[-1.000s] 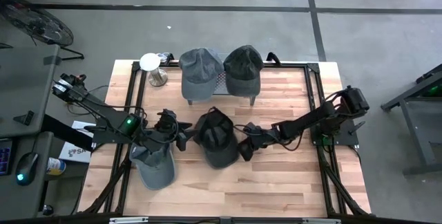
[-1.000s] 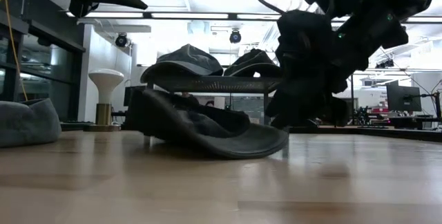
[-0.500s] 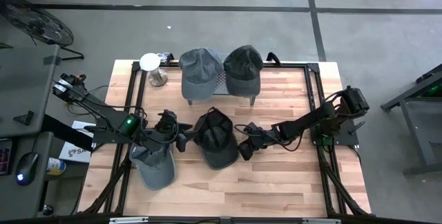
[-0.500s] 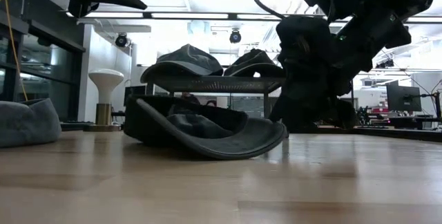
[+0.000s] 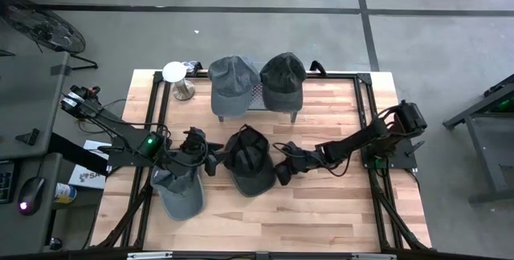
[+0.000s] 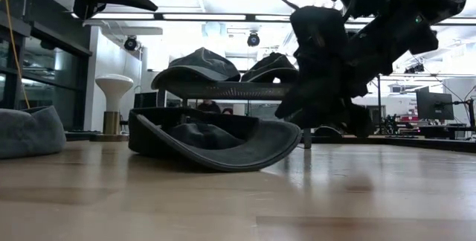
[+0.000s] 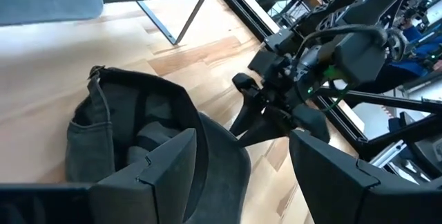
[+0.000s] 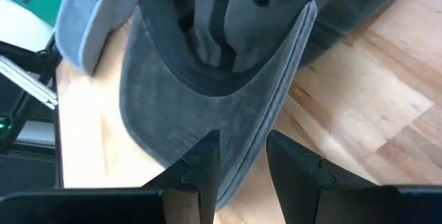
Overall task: Pick & Place hat
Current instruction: Stack the black cap on top of the other black cap on the shelf
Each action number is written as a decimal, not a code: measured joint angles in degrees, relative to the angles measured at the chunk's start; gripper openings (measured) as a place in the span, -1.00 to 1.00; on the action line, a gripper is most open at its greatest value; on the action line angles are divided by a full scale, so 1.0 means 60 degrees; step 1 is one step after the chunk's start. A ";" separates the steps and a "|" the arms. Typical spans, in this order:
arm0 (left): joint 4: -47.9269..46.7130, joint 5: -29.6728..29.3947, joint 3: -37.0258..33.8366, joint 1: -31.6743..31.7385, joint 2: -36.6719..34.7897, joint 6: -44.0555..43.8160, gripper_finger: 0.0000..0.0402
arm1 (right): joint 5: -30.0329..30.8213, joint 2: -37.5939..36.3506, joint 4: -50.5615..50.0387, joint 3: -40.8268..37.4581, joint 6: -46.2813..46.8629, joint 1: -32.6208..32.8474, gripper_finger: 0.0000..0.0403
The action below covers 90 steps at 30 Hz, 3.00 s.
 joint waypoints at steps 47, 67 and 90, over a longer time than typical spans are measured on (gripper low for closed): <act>0.6149 -0.3612 0.0004 0.0007 0.0543 0.0768 0.14 | 0.1660 -0.7543 -0.7091 0.0719 -0.9326 -0.0621 -0.98; 0.8940 -0.3872 0.0004 0.0008 0.2580 0.0506 0.14 | 0.1521 -0.8267 -0.4937 0.0719 -1.3319 -0.0616 -0.98; 1.1118 0.1848 0.0004 0.1812 0.2590 0.2695 0.14 | -0.5111 -0.7418 0.2212 0.0722 -0.9892 -0.2312 -0.98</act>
